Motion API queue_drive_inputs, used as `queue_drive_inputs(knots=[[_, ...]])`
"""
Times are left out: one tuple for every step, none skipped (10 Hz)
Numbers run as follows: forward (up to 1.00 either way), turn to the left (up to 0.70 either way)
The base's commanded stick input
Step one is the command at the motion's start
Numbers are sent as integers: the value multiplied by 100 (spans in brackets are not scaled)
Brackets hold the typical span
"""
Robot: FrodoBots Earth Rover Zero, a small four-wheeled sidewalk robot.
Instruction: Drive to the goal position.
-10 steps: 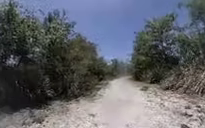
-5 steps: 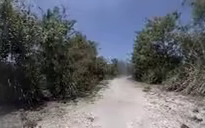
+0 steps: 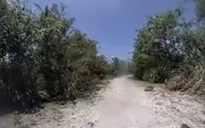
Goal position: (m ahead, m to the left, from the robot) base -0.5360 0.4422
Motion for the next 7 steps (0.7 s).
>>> queue_drive_inputs(knots=[[30,0],[30,0],[30,0],[30,0],[30,0],[30,0],[30,0]])
